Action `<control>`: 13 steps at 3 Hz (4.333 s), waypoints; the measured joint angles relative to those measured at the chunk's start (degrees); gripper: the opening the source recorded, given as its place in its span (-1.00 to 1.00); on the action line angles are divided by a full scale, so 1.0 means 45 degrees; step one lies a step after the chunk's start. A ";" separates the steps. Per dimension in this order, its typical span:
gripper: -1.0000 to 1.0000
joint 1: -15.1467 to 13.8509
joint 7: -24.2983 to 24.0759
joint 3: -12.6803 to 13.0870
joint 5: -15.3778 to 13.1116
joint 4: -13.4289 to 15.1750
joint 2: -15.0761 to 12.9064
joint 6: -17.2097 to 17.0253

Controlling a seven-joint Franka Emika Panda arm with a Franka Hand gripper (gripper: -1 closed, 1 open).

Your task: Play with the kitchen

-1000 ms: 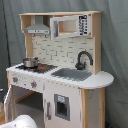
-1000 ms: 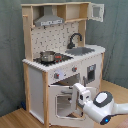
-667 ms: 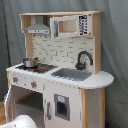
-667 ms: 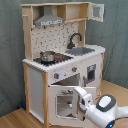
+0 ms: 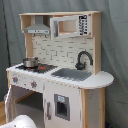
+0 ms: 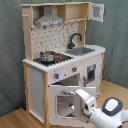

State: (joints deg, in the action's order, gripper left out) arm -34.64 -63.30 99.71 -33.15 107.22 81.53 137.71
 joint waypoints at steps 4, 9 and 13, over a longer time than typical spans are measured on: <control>1.00 0.0342 0.5592 -0.1186 0.0315 -0.0680 -0.0748 -0.0479; 1.00 0.0835 1.2616 -0.3716 0.0425 -0.0597 -0.3317 -0.1176; 1.00 0.2421 1.5535 -0.4221 0.0615 0.0265 -0.6214 -0.4170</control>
State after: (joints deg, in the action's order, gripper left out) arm -23.75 6.61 80.72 -30.39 108.41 53.57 118.94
